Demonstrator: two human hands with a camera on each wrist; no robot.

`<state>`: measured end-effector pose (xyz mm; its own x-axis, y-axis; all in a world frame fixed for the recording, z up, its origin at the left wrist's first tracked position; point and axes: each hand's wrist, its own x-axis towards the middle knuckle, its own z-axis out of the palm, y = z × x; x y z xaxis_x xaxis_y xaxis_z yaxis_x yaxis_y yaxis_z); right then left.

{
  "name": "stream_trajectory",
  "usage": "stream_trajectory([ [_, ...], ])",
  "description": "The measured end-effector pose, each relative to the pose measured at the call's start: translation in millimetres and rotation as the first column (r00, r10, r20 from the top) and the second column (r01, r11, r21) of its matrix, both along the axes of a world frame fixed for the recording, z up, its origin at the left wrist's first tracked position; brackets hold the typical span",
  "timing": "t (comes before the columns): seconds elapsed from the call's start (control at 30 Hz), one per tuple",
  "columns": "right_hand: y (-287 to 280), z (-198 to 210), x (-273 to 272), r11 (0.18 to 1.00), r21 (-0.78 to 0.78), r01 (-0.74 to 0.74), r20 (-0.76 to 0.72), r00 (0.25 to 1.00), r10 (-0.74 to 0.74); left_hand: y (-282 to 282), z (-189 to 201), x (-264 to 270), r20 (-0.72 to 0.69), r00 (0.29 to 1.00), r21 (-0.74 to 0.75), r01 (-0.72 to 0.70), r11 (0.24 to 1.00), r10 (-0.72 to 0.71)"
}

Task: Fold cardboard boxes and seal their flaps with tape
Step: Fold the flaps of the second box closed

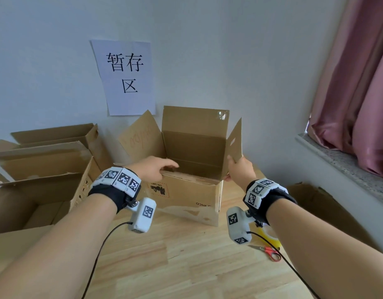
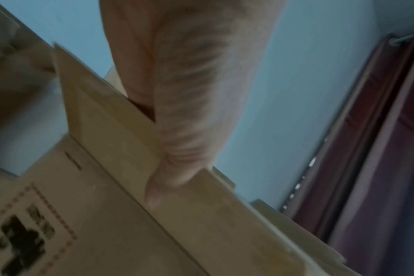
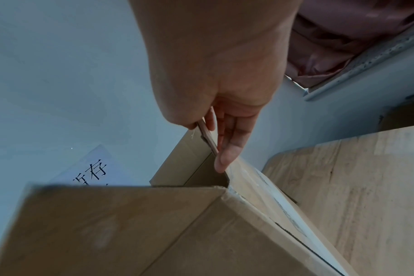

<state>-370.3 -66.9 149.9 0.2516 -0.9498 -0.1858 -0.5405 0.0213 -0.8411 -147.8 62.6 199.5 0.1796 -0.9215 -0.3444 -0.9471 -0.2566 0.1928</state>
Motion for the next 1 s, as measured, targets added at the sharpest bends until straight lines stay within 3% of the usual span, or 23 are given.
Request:
stream_trajectory([
  [0.13, 1.7, -2.2, 0.1, 0.995, -0.070, -0.064, -0.022, 0.998, 0.063, -7.7, -7.8, -20.3, -0.092, 0.994, 0.060, 0.072, 0.996, -0.066],
  [0.27, 2.4, -2.7, -5.1, 0.961, -0.216, -0.175, -0.149, 0.978, 0.144, -3.5, -11.6, -25.5, -0.116, 0.992, 0.117, 0.057, 0.992, -0.044],
  [0.47, 7.7, -6.3, -8.3, 0.881, -0.388, -0.269, -0.064, 0.962, 0.266, -4.1, -9.0, -22.6, -0.146, 0.989, 0.101, 0.007, 0.995, 0.008],
  [0.57, 6.6, -10.7, -3.5, 0.845, -0.308, -0.436, -0.120, 0.900, 0.420, -5.9, -1.2, -27.4, -0.111, 0.994, 0.119, 0.027, 0.992, -0.014],
  [0.73, 8.0, -5.5, 1.5, 0.787, -0.156, -0.597, -0.269, 0.792, 0.548, -9.3, 0.8, -25.6, -0.096, 0.995, 0.130, 0.029, 0.991, -0.016],
  [0.9, 6.1, -5.6, 3.3, 0.688, -0.105, -0.718, -0.504, 0.634, 0.586, -12.0, 2.8, -24.9, -0.083, 0.996, 0.137, 0.031, 0.990, -0.019],
  [1.0, 2.3, -9.0, 5.5, 0.687, -0.044, -0.725, -0.555, 0.589, 0.587, -15.0, 3.7, -23.4, -0.078, 0.997, 0.144, 0.032, 0.989, -0.021],
])
